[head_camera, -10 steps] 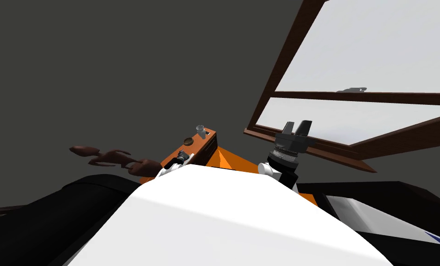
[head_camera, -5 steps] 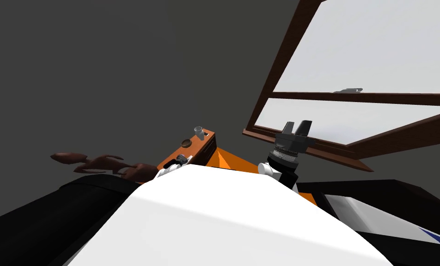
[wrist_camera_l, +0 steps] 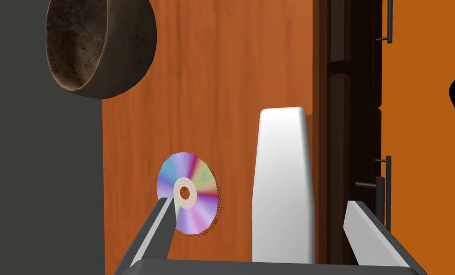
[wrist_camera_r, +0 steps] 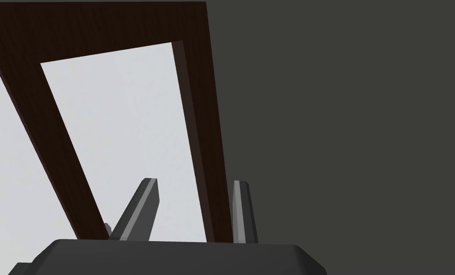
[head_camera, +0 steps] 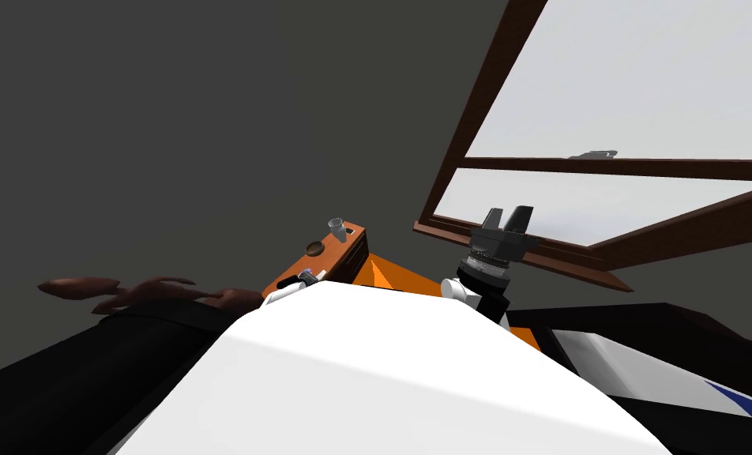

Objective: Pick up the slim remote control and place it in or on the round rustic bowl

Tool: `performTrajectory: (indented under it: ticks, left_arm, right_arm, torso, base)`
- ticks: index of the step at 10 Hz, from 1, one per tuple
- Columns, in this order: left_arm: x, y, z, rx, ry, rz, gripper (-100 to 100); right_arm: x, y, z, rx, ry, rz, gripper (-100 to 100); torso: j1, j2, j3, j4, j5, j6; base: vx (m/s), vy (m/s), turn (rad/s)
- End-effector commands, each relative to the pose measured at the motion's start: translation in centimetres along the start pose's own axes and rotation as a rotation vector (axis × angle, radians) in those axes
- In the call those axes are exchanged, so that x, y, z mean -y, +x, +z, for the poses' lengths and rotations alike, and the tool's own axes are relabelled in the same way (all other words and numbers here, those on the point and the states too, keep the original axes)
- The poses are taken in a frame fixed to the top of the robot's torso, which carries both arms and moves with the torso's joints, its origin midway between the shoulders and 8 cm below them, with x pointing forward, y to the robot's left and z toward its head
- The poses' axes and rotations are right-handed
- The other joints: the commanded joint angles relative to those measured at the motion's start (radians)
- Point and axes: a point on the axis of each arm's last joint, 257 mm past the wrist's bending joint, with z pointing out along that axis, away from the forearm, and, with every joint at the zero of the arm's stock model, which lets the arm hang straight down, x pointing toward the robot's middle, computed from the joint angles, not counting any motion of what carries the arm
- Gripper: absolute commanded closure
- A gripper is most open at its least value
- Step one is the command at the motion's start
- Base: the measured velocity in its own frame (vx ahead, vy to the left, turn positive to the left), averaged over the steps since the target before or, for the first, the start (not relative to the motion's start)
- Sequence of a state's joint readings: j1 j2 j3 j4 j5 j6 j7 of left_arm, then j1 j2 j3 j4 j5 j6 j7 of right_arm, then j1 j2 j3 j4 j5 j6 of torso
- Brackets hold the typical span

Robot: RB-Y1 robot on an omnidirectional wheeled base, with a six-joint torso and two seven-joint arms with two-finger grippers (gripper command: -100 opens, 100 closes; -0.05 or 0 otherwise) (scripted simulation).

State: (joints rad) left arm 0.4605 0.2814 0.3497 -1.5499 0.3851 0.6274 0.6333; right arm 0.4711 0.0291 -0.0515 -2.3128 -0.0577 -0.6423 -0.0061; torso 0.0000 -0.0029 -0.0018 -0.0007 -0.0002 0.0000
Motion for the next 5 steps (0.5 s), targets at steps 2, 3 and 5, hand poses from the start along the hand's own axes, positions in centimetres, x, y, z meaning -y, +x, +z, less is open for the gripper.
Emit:
performTrajectory:
  ticks: [2, 3, 5]
  left_arm:
    - [-0.8, -2.6, 0.6, 0.056, -0.051, -0.023, -100]
    - [-1.3, -3.9, 0.8, 0.092, -0.086, -0.038, -100]
    - [-2.1, -5.6, 1.1, 0.134, -0.127, -0.057, -100]
  right_arm:
    - [0.0, 0.0, 0.0, 0.0, 0.0, 0.0, 0]
    - [0.0, 0.0, 0.0, 0.0, 0.0, 0.0, 0]
    - [0.0, 0.0, 0.0, 0.0, 0.0, 0.0, 0]
  torso:
    - [0.0, 0.0, 0.0, 0.0, 0.0, 0.0]
    - [0.001, 0.001, 0.0, 0.0, 0.0, 0.0]
    - [0.001, 0.0, 0.0, 0.0, 0.0, 0.0]
  base:
    - [0.037, 0.008, -0.043]
    - [0.037, 0.007, -0.081]
    - [0.05, 0.013, -0.061]
